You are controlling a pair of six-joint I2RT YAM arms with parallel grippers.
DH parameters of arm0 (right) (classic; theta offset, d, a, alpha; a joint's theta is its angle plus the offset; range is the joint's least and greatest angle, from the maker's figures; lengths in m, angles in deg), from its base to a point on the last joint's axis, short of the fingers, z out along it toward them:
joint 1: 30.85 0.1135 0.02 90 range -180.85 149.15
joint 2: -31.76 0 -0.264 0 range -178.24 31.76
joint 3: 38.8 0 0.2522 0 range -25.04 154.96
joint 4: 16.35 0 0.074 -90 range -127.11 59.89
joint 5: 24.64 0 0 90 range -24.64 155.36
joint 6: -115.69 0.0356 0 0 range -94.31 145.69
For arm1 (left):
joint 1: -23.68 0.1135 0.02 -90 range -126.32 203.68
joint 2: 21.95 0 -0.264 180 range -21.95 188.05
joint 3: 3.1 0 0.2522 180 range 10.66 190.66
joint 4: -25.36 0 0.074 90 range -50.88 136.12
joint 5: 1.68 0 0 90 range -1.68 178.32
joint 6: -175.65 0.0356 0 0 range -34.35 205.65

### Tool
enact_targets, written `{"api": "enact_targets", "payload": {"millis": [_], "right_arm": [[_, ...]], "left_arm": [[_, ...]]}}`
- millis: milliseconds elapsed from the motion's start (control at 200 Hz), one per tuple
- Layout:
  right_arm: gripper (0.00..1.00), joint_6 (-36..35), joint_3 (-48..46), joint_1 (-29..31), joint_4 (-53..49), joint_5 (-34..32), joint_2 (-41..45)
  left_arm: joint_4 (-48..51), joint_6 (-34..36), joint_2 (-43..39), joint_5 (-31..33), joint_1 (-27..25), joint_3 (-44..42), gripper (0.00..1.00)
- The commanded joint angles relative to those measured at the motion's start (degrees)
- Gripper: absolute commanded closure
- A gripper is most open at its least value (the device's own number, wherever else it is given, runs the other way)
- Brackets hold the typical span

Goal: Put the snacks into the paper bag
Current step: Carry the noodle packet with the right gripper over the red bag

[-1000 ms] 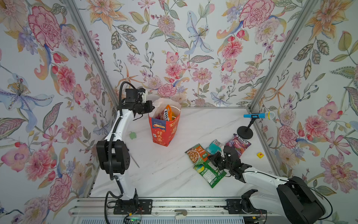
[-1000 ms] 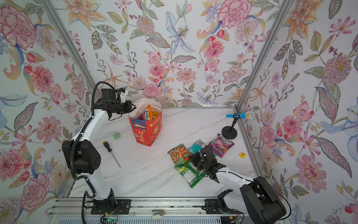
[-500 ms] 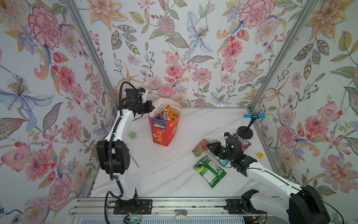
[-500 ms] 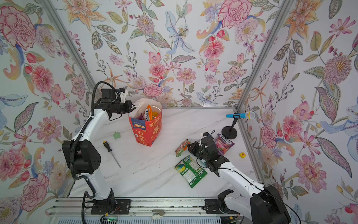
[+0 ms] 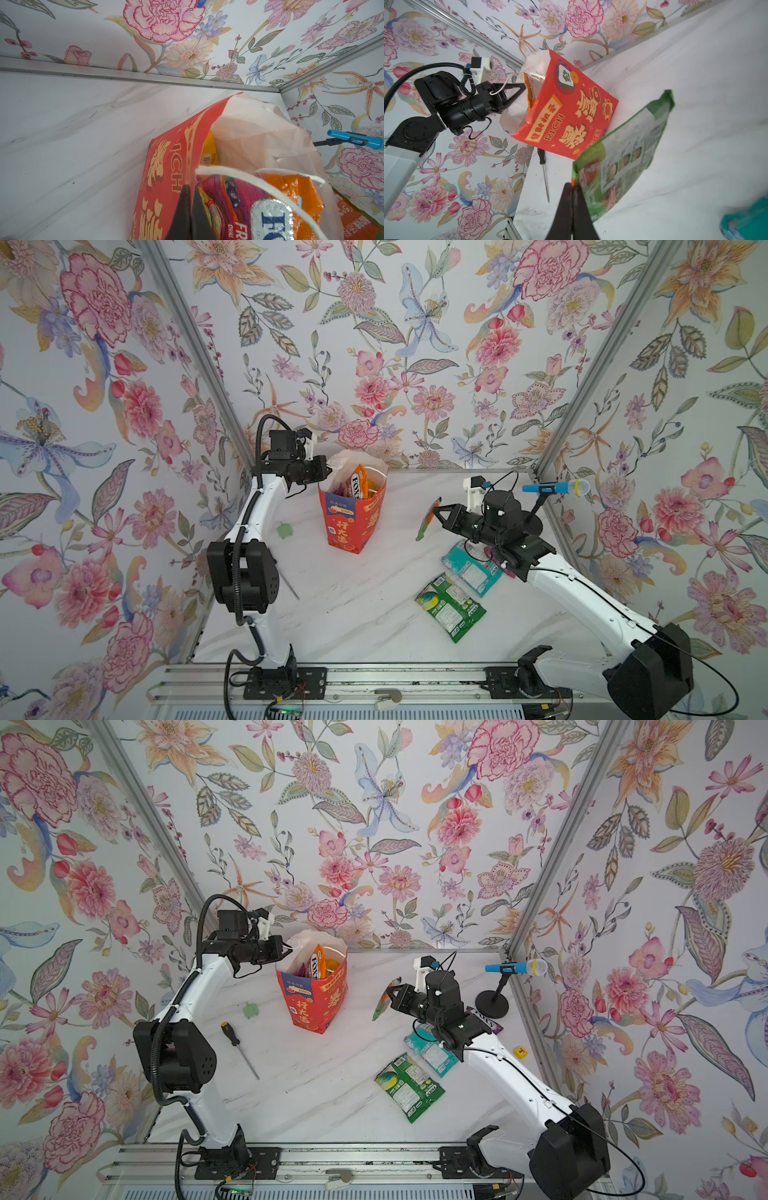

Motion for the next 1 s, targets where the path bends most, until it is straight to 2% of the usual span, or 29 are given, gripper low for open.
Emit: {"api": "enact_targets", "payload": {"millis": [0,175,425,711,816,996], "right_arm": [[1.00,-6.6,8.0,0.2,-1.6,3.0,-2.7],[1.00,-11.0,24.0,0.2,-3.3,8.0,-9.9],[1.00,-11.6,45.7,1.9,-5.7,16.8,-23.3],[1.00,-12.8,68.4,5.9,-14.3,24.8,-38.6],[1.00,-11.7,72.2,6.7,-15.6,26.7,-42.2],[1.00,-11.4,69.4,6.9,-15.4,27.0,-43.4]], "left_arm": [[-1.4,-0.1,0.4,-1.6,-0.2,1.1,1.00],[-1.5,-0.2,0.8,-1.7,-0.2,1.0,1.00],[-1.4,-0.3,0.8,-1.5,-0.2,1.0,1.00],[-0.9,-0.1,0.6,-1.3,-0.3,1.7,1.00],[-0.7,0.0,0.5,-1.3,-0.3,1.7,1.00],[-0.4,0.1,0.6,-1.3,-0.2,1.8,1.00]]}}
